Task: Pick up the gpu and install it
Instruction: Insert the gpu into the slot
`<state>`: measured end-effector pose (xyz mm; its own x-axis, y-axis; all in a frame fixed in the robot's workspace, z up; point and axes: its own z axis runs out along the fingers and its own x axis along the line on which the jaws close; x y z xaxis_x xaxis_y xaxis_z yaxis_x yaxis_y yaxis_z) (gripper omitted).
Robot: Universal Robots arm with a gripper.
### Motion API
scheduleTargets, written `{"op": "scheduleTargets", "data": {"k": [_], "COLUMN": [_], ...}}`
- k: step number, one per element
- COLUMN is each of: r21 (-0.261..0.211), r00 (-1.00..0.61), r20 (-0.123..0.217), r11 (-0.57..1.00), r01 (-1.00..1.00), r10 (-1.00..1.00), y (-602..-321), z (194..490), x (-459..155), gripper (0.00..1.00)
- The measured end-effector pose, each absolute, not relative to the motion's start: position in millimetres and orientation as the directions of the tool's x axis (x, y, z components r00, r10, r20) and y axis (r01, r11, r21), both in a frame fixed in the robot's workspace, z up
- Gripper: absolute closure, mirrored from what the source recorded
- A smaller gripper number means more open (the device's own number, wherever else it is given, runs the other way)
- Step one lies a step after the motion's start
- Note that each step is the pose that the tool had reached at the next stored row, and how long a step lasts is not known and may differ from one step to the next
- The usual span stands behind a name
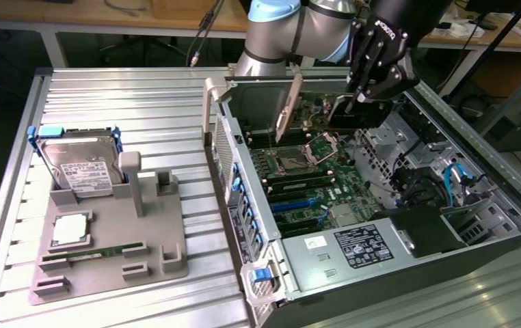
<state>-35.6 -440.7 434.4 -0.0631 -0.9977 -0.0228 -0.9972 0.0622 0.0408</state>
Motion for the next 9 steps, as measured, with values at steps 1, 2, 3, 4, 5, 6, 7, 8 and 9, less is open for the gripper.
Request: {"op": "scheduleTargets", "data": {"k": [1,2,3,4,5,6,7,8,9], "r21": [0.041,0.041,0.041,0.041,0.041,0.041,0.041,0.041,0.041], "r00": [-0.051,-0.035,-0.019,-0.003,0.008,0.020,0.027,0.031,0.032], "r20": [-0.023,-0.023,-0.023,-0.023,-0.023,-0.023,-0.023,-0.023,-0.024], "r11": [0.050,0.034,0.018,0.002,-0.009,-0.021,-0.028,-0.032,-0.033], "r01": [-0.998,-0.999,-0.999,-0.999,-0.999,-0.999,-0.999,-0.999,-0.999], "r10": [-0.998,-0.999,-1.000,-1.000,-1.000,-1.000,-0.999,-0.999,-0.999], "y": [-440.7,-440.7,-440.8,-440.7,-440.7,-440.7,-440.7,-440.8,-440.8], "z": [434.4,434.4,434.4,434.4,434.4,434.4,434.4,434.4,434.5], "x": [-35.6,-35.6,-35.6,-35.5,-35.5,-35.5,-35.6,-35.6,-35.6], "gripper": [0.73,0.73,0.73,0.73,0.73,0.73,0.73,0.73,0.73]}}
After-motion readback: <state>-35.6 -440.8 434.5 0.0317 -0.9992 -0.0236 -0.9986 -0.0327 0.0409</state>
